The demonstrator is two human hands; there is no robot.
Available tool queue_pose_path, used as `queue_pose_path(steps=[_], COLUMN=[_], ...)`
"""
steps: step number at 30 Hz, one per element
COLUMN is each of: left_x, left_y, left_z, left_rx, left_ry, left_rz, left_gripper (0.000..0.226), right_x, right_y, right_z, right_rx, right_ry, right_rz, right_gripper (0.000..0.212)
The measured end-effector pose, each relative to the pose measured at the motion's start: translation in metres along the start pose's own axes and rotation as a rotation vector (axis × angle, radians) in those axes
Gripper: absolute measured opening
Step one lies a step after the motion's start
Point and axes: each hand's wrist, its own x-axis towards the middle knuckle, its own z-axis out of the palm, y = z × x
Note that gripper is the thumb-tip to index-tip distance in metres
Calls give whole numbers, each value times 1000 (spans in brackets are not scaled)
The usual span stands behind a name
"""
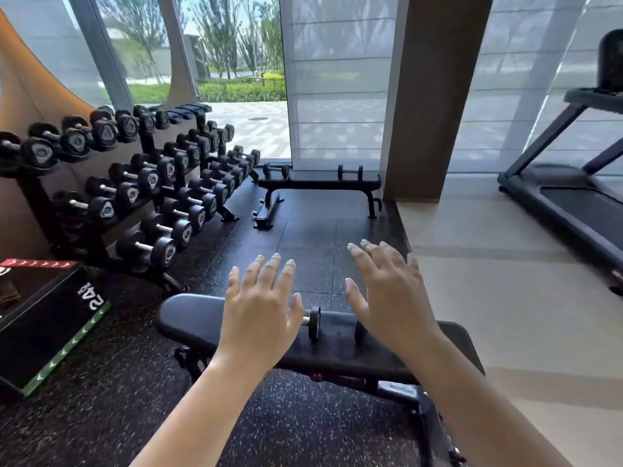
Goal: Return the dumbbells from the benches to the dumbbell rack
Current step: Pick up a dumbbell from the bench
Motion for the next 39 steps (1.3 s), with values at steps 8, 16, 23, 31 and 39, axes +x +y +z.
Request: queue_pose_path(steps=[8,16,23,31,39], left_x=[20,57,98,135,154], left_y=[-46,-137,-192,-203,-205], left_z=[96,189,266,354,449], left_rx=[-56,-123,-153,-181,-226], left_ry=[-56,-240,-364,-533,-619], left_rz=[-59,-67,-35,-29,-94], left_gripper=[46,46,46,49,46], right_x=[26,81,112,148,145], right_y=[-6,-48,-55,-13,16], right_z=[104,226,318,406,506], right_rx=[11,27,40,71,143], right_ry=[-81,-217,-336,-475,-690], right_rz=[-27,17,56,43,1], right_gripper=[47,51,49,44,41])
